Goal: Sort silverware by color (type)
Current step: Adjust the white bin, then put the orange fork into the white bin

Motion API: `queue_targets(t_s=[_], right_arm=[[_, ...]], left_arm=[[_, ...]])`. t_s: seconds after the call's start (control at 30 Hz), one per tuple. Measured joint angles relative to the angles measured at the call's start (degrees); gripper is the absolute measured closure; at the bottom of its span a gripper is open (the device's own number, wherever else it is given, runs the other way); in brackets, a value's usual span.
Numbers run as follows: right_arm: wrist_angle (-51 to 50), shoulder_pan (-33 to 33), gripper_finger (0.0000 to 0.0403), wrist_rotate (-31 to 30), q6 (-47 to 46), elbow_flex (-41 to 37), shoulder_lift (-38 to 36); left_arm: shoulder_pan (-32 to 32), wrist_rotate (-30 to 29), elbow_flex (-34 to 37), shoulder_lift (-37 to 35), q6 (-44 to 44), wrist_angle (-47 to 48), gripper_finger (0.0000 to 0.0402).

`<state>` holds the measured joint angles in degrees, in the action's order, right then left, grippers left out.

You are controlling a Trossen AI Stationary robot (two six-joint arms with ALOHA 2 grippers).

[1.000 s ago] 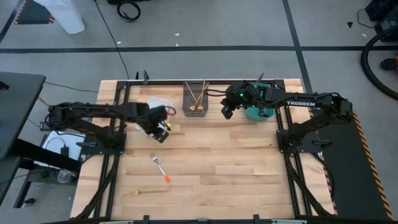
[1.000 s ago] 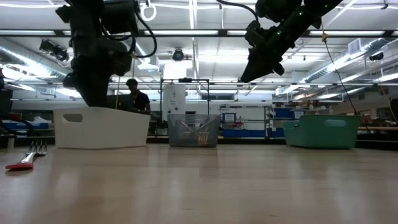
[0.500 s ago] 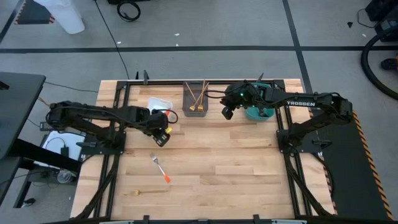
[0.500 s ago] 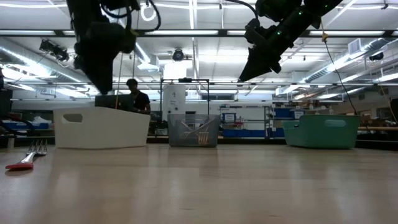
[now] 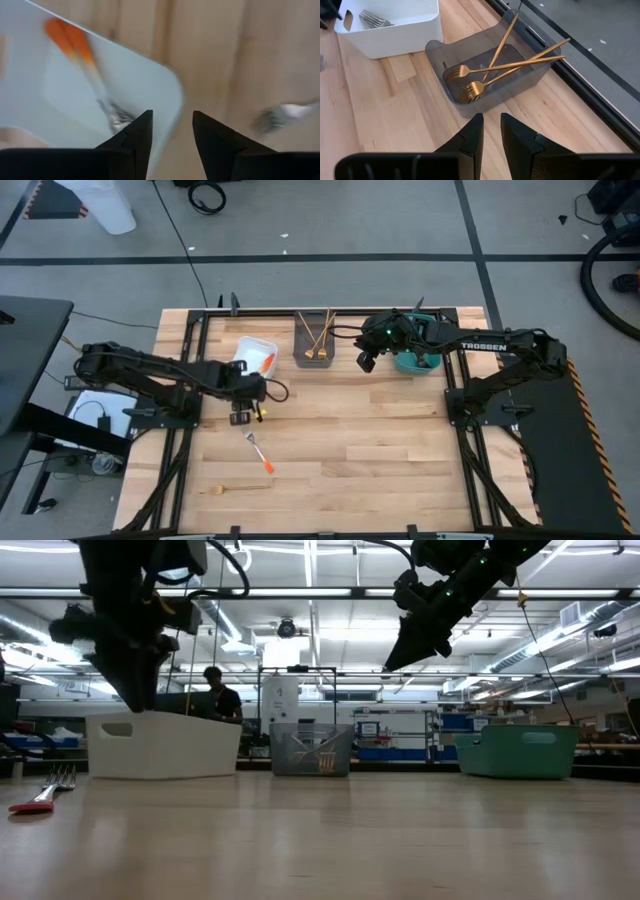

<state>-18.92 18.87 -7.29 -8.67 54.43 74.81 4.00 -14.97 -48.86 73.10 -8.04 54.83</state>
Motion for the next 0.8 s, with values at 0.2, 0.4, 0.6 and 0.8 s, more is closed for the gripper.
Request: queue_targets(t_s=[0.2,0.4,0.6,0.8], right_arm=[[0.01,0.00,0.0326,-0.01,-0.13,0.00,0.02],[0.02,0.00,0.0326,-0.02,-0.76,0.00,0.00],[0.02,0.00,0.0326,-0.02,-0.78,0.00,0.01],[0.02,0.00,0.0326,-0.02,-0.78,0.00,0.00]], left_arm=[[-0.15,-6.51,3.67,0.00,4.72,-5.45,0.0254],[-3.68,-9.89,6.47,0.02,2.88,-7.24,0.0254],[-6.87,-16.16,5.74,0.04,-0.86,-7.00,0.0254],[-6.24,-16.34,0.06,0.04,-7.49,-1.76,0.0254]])
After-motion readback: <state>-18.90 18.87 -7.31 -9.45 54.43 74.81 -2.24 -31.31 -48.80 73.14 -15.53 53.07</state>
